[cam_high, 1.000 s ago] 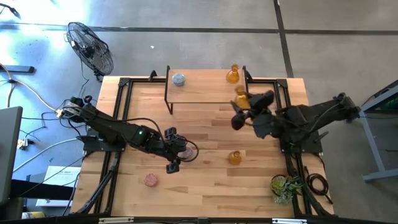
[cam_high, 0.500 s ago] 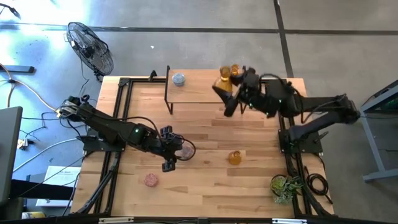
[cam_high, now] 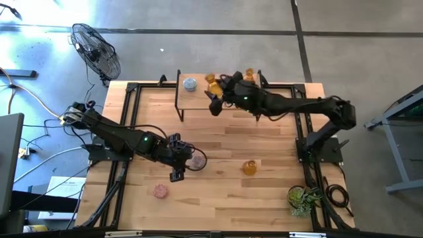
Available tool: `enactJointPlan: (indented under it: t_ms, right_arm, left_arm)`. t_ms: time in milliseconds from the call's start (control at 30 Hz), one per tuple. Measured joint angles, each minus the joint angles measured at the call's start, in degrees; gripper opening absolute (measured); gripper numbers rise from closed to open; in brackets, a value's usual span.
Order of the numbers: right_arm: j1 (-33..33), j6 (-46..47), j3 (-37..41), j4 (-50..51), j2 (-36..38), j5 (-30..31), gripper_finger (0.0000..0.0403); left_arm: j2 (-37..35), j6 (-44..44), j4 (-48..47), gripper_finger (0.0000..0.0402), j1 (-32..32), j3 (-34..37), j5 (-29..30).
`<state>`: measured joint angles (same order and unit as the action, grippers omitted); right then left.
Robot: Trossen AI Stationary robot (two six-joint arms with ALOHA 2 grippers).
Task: Pick & Place candle stick holders
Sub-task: Put the left orange candle holder on the shelf
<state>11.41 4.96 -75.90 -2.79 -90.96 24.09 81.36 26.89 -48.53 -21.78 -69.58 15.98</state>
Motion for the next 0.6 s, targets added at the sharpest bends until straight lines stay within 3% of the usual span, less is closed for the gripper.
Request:
enactJointPlan:
  t_ms: [167, 300, 500, 600]
  right_arm:
    - [0.93, 0.01, 0.04, 5.88, -2.45, 5.45, 0.0277]
    - [2.06, 0.91, 5.18, 3.37, -2.62, 5.23, 0.0277]
    - [4.49, 5.46, 19.06, -15.36, 0.77, 1.45, 0.0277]
    - [4.33, 6.30, 25.75, -25.53, 2.46, 2.97, 0.0277]
  left_arm:
    - [0.00, 0.97, -3.36, 0.0268, 0.00, 0.00, 0.02]
    - [0.01, 2.77, -5.82, 0.0269, -0.41, 0.00, 0.12]
    - [0.02, 3.61, -6.54, 0.0269, -2.63, 0.00, 0.98]
    - [0.02, 4.37, -6.52, 0.0269, -3.80, 0.00, 1.51]
